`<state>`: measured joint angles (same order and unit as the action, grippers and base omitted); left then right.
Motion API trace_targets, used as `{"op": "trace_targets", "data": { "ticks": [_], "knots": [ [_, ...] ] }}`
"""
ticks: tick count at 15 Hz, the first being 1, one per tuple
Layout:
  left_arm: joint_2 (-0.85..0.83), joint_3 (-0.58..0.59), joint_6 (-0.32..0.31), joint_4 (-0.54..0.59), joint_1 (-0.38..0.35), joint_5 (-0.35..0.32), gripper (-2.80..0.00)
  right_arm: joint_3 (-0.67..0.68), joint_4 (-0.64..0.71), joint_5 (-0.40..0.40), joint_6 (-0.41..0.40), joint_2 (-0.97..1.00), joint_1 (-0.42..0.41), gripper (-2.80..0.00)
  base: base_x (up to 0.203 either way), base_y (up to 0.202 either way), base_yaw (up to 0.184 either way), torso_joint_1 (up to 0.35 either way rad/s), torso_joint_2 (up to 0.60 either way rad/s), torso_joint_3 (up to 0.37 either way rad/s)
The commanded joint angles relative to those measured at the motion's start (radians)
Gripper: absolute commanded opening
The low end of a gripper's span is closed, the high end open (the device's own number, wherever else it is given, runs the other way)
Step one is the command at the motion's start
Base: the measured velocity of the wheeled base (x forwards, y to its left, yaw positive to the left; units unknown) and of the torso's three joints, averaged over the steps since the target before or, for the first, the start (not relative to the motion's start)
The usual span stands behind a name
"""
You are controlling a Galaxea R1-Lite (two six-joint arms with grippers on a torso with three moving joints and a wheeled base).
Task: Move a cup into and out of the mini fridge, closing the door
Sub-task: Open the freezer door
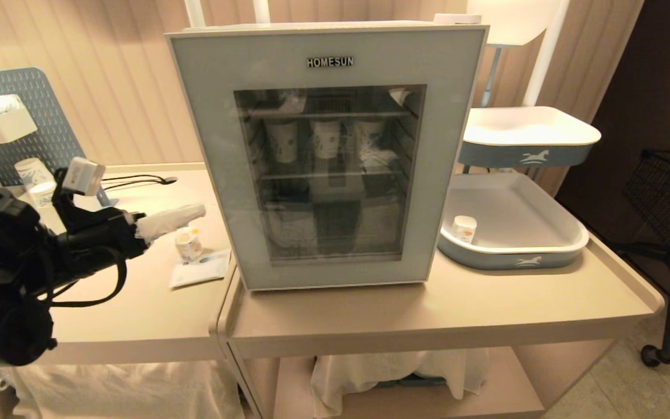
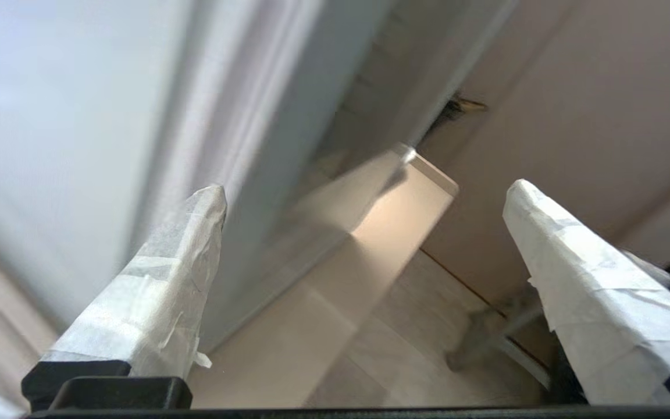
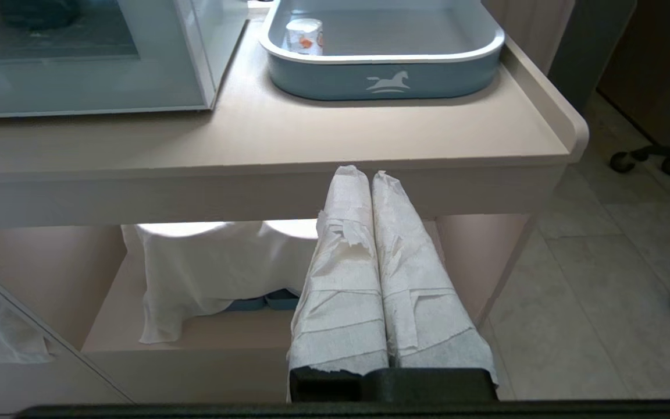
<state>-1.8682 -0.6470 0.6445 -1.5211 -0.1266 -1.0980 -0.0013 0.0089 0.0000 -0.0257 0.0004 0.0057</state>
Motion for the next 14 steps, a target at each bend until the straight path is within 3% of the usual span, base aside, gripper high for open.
{"op": "trace_targets", "data": {
  "ticks": [1,4,8,14],
  "knots": [
    [-0.009,-0.036,0.001,-0.009,-0.02,-0.001,0.0,0.0,0.0,0.0,0.0,0.001,0.0,-2.8,0.0,0.0,0.0,0.0,0.0,0.0],
    [-0.08,-0.122,0.0,-0.009,-0.004,0.007,0.0,0.0,0.0,0.0,0.0,0.001,0.0,-2.8,0.0,0.0,0.0,0.0,0.0,0.0],
    [-0.164,-0.217,0.001,-0.009,0.081,0.05,0.0,0.0,0.0,0.0,0.0,0.001,0.0,-2.8,0.0,0.0,0.0,0.0,0.0,0.0],
    [-0.221,-0.258,0.003,-0.009,0.104,0.058,0.0,0.0,0.0,0.0,0.0,0.001,0.0,-2.8,0.0,0.0,0.0,0.0,0.0,0.0]
  ]
}}
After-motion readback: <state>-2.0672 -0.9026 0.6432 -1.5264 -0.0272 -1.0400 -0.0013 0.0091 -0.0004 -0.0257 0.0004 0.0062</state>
